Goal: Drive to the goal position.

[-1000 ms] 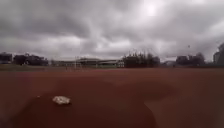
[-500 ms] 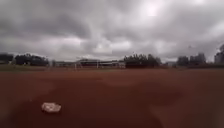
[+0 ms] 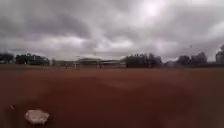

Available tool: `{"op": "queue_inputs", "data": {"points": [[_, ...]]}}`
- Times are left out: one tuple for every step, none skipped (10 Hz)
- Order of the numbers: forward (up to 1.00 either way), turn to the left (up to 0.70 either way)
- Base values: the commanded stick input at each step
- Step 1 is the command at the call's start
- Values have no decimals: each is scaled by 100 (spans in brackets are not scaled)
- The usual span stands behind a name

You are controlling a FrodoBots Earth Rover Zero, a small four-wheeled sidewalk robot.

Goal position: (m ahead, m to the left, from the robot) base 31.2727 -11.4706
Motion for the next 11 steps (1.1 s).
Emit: {"op": "queue_inputs", "data": {"points": [[70,0],[70,0],[70,0],[70,0],[70,0],[70,0],[70,0],[70,0],[70,0],[70,0],[70,0]]}}
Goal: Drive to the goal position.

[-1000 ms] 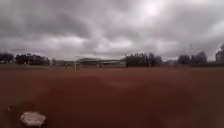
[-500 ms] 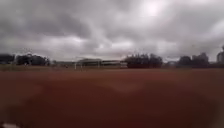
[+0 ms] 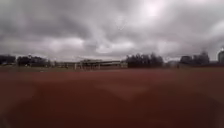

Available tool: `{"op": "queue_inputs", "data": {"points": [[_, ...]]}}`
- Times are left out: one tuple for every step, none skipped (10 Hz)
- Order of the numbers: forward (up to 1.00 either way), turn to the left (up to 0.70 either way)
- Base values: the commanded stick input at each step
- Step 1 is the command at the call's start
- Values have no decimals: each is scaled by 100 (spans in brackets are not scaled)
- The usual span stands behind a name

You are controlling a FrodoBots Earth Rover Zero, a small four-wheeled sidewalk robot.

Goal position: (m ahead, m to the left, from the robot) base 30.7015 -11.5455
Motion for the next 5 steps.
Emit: {"op": "queue_inputs", "data": {"points": [[70,0],[70,0],[70,0],[70,0],[70,0]]}}
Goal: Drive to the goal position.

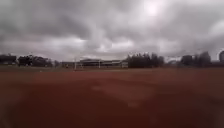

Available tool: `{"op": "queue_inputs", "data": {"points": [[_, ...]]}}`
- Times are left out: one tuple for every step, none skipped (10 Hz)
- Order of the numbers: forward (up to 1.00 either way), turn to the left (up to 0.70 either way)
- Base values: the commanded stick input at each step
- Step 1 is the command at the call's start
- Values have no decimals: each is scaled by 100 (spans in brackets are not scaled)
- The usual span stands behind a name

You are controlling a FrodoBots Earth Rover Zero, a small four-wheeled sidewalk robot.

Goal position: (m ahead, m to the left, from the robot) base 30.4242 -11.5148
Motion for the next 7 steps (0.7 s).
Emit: {"op": "queue_inputs", "data": {"points": [[70,0],[70,0],[70,0],[70,0],[70,0],[70,0],[70,0]]}}
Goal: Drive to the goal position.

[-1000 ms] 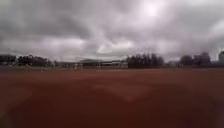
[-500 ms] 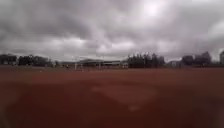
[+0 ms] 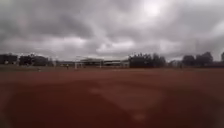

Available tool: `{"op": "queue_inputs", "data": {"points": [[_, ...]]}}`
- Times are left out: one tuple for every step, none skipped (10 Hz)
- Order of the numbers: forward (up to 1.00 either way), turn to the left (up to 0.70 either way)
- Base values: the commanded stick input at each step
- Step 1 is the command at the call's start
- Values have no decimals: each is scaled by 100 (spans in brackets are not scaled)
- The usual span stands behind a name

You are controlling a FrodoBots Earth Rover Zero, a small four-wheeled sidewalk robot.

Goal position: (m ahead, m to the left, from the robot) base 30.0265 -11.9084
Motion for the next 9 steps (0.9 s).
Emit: {"op": "queue_inputs", "data": {"points": [[70,0],[70,0],[70,0],[70,0],[70,0],[70,0],[70,0],[70,0],[70,0]]}}
